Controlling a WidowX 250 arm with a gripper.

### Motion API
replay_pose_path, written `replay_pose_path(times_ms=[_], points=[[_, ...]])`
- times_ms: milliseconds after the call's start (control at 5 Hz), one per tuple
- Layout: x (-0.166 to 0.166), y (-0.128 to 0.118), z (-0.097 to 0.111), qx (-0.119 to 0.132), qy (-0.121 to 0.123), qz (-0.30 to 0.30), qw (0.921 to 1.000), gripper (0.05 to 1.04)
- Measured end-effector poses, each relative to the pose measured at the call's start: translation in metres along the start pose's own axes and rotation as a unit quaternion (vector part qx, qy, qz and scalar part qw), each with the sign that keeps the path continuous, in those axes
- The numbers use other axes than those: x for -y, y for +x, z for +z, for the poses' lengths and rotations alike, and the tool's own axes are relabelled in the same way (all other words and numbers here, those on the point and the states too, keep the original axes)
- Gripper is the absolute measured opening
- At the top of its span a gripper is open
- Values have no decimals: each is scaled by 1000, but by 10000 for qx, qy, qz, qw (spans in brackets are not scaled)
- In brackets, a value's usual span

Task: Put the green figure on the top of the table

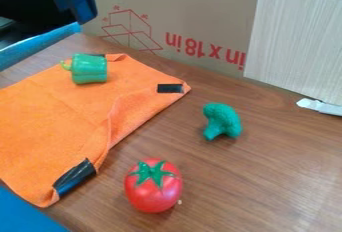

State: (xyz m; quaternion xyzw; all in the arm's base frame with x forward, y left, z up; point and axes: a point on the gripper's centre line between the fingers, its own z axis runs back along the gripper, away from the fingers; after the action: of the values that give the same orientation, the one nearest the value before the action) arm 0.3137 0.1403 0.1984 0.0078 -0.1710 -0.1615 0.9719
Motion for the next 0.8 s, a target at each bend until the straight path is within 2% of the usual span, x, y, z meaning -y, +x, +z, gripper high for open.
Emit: replay_pose_path(times_ms=[200, 800], points=[[0, -3, -11, -119, -117, 33, 9999, 1001], [-29, -3, -47, -350, 243, 68, 9991, 1001]])
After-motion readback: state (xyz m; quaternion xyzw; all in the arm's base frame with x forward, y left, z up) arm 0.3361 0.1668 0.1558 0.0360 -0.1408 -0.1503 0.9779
